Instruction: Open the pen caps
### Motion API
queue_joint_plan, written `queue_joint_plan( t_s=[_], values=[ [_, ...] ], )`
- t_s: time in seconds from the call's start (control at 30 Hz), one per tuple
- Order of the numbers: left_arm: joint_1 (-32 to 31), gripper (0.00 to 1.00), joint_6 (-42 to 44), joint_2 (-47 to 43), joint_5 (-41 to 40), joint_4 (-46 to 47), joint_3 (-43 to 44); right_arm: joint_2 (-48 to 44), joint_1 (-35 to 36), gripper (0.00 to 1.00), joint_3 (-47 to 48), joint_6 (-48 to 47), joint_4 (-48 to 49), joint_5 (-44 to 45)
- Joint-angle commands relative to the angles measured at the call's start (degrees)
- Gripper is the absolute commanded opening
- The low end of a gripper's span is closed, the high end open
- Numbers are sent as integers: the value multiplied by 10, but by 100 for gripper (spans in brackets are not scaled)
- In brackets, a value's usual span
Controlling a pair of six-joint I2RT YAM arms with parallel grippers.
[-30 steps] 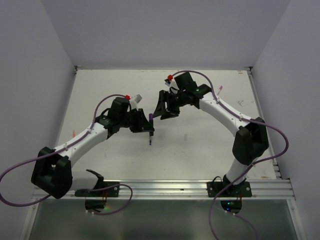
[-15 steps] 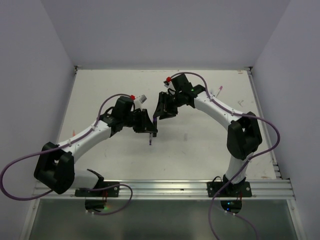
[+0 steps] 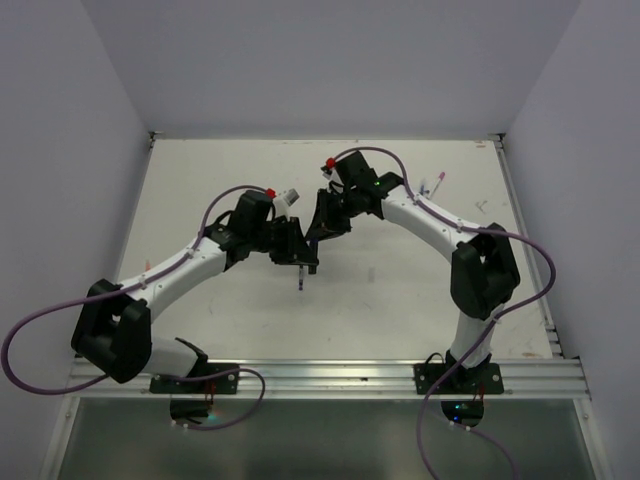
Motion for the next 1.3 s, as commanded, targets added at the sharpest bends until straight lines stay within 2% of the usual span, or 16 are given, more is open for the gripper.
queue_joint_plan(
  t_s=[0.0,0.1,0.13,0.17,0.2,0.3,0.37,0.47,0.5,0.57,0.63,0.83,0.93,1.03,1.07,1.27],
  values=[
    [-5,0,7,3,8,-3,24,6,4,2,25,0,-3,23],
    [-5,0,8,2,11,1,20,8,4,0,27,1,-16,15],
    [-5,3,8,-1,10,1,17,4,4,0,23,7,-13,13],
    [-6,9,7,-3,8,3,14,1,4,0,14,11,-7,12],
    [-5,19,6,-5,5,8,9,-7,4,0,11,15,-6,9],
    [-6,31,-3,-19,13,37,-13,-20,4,0,-4,29,9,-18],
    [-6,34,-7,-32,27,56,-31,-30,3,0,-15,34,29,-37],
    [-3,44,-11,-48,102,130,-57,-48,-5,0,-35,32,46,-67],
    [-2,50,-12,-55,137,158,-62,-55,-8,0,-39,24,46,-72],
    [-2,56,-8,-65,153,177,-68,-76,-16,0,-52,18,50,-91],
    [2,58,-9,-68,177,197,-74,-96,-24,0,-70,22,72,-120],
    [6,59,-24,-65,215,243,-82,-135,-26,0,-114,61,164,-169],
    [6,56,-60,-63,235,295,-88,-149,-30,0,-136,87,217,-194],
    [7,43,-75,-60,248,325,-87,-159,-30,0,-145,99,233,-195],
    [7,35,-78,-60,248,331,-87,-159,-32,0,-146,100,234,-196],
    [8,16,-104,-69,259,366,-98,-175,-55,0,-173,110,257,-204]
  ],
)
